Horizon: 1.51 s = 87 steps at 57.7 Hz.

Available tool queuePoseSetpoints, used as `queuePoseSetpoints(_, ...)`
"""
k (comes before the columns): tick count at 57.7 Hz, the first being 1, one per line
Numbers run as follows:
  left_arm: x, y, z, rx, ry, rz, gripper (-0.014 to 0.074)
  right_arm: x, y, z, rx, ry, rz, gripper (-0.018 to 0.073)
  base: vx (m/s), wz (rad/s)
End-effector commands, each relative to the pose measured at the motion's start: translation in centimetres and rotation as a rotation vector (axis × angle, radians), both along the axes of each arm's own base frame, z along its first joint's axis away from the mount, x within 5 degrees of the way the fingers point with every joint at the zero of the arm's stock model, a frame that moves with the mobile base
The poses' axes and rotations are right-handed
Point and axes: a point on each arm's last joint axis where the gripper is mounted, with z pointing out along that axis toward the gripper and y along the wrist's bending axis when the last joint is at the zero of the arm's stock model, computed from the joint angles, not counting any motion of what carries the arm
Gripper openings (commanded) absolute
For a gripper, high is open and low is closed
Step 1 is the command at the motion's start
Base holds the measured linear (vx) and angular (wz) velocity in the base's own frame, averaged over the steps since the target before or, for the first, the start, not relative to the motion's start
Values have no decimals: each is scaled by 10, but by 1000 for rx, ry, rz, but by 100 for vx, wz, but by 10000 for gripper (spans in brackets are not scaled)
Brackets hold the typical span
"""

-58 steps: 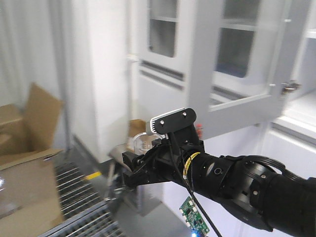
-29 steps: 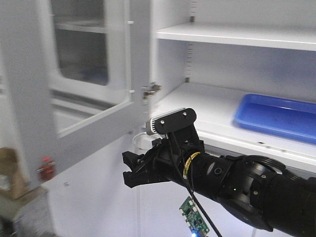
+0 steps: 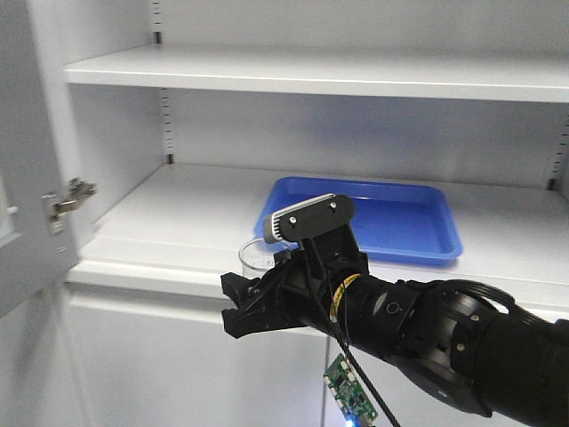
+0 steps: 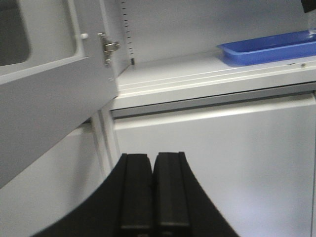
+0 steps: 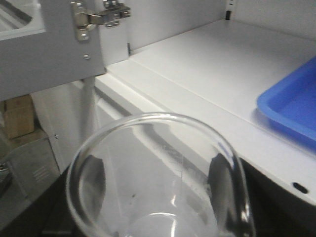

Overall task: Pick beaker and place in left cabinet
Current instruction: 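Bring the held beaker into the open cabinet above the blue tray, then lower the beaker onto the blue tray with the right gripper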

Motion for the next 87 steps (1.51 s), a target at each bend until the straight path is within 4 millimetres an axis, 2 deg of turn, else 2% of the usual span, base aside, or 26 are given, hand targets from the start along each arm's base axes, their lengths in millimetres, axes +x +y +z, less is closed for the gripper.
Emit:
queuePoseSetpoints(1, -1, 0, 2, -15, -76, -4, 1, -7, -2, 37, 95, -115, 33, 43, 21, -41)
queuePoseSetpoints(71, -1, 0, 2, -15, -76, -4, 1, -7, -1, 39, 108, -132, 46, 43, 12, -22)
queuePoseSetpoints(77, -1, 0, 2, -15, -76, -4, 1, -1, 4, 40, 118, -148, 55, 43, 0, 1)
queuePoseSetpoints(87, -1, 0, 2, -15, -76, -4, 1, 25, 23, 40, 130, -165, 55, 43, 0, 0)
